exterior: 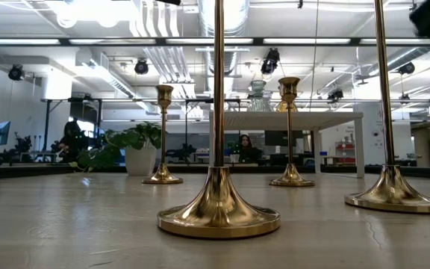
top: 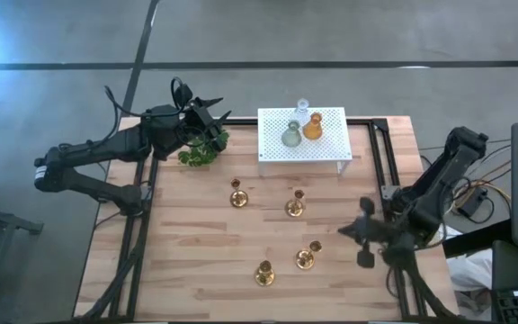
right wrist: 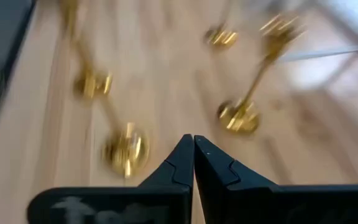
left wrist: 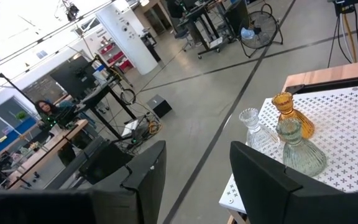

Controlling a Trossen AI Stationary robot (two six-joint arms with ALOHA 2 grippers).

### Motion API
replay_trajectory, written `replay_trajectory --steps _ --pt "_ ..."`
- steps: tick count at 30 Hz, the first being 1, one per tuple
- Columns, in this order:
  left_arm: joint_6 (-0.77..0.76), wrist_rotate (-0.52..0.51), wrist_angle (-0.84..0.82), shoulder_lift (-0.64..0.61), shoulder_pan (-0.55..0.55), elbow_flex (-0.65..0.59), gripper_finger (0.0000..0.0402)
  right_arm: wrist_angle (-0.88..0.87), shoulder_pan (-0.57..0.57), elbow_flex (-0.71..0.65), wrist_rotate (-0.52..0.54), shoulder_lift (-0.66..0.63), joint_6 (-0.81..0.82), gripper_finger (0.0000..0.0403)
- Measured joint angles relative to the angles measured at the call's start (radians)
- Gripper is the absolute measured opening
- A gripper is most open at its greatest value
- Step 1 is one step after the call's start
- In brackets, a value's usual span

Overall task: Pick & Place candle stick holders
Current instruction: Put the golden candle holder on the shelf

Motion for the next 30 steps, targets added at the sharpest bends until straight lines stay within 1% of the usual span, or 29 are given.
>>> replay_trajectory --steps 2,3,4,8,10,13,15,19,24,30 --pt "0.000 0.000 -0.001 0.000 0.000 0.000 0.0184 0.047 0.000 -0.047 -0.110 0.031 -0.078 0.0008" --pt "0.000 0.000 -0.001 0.000 0.000 0.000 0.0184 0.086 0.000 -0.068 -0.156 0.048 -0.087 0.0008" --pt "0.000 0.000 -0.001 0.000 0.000 0.000 0.0183 0.134 0.000 -0.088 -0.176 0.063 -0.089 0.0008" --pt "0.000 0.000 -0.003 0.000 0.000 0.000 0.0184 0.384 0.005 -0.155 -0.184 0.108 -0.143 0.0008" --pt "0.000 0.000 -0.006 0.000 0.000 0.000 0.0183 0.472 -0.005 -0.172 -0.181 0.133 -0.157 0.0008" --pt "0.000 0.000 -0.007 0.000 0.000 0.000 0.0184 0.520 -0.024 -0.177 -0.147 0.160 -0.148 0.0009" --pt "0.000 0.000 -0.009 0.000 0.000 0.000 0.0183 0.521 -0.045 -0.173 -0.135 0.174 -0.132 0.0015" --pt "0.000 0.000 -0.013 0.000 0.000 0.000 0.0183 0.544 -0.086 -0.164 -0.139 0.195 -0.132 0.0046" --pt "0.000 0.000 -0.016 0.000 0.000 0.000 0.0184 0.585 -0.114 -0.164 -0.141 0.215 -0.136 0.0101" --pt "0.000 0.000 -0.017 0.000 0.000 0.000 0.0183 0.586 -0.115 -0.160 -0.195 0.216 -0.136 0.0155"
